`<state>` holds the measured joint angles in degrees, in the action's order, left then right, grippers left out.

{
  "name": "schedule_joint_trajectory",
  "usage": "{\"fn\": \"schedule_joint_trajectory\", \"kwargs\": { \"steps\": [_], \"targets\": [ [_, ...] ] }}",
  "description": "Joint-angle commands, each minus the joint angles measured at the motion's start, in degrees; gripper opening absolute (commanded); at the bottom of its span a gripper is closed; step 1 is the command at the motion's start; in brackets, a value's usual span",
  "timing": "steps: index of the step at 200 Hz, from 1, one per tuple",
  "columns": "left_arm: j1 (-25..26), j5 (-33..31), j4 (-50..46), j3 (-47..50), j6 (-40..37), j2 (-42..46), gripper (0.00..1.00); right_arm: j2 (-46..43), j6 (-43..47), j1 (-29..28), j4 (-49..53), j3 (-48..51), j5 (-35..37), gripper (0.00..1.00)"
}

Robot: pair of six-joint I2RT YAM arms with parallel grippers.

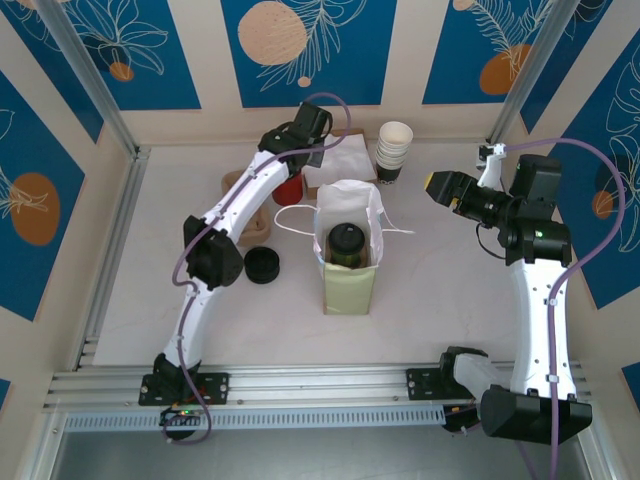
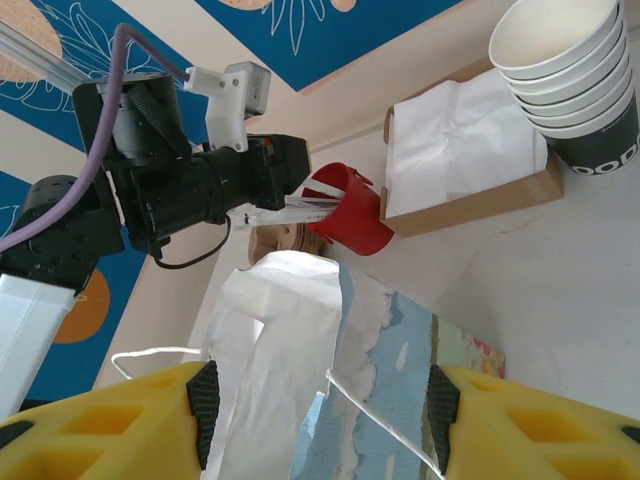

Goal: Pack the takeout coffee

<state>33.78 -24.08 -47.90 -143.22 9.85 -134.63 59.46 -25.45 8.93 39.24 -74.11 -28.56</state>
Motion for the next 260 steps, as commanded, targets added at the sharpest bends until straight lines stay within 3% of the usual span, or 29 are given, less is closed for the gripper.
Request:
{"fn": "schedule_joint_trajectory", "kwargs": {
  "steps": [1,51,74,95,260],
  "targets": [
    [0.4,-0.5,-1.5,-2.2,-1.6,5.3,0.12,0.3,-0.2,0.3,-0.9,-0.1,-1.5,0.59],
    [0.3,-0.1,-2.3,-2.2,-2.0,6.2,0.11,0.6,-0.6,0.3,-1.2,0.1,-2.1,0.59],
    [0.4,1.7,-3.9,-1.9,-0.9,6.3,0.29,0.3,-0.2,0.4,-0.8,0.0,-2.0,0.59],
    [1.1,3.1,-4.5,-0.7,-1.0,6.4,0.36,0.0,0.0,0.4,-0.7,0.3,-1.6,0.59],
    [2.3,1.2,-5.0,5.2,1.9,4.6,0.38,0.0,0.5,0.8,-0.9,1.4,-2.0,0.59]
  ]
}}
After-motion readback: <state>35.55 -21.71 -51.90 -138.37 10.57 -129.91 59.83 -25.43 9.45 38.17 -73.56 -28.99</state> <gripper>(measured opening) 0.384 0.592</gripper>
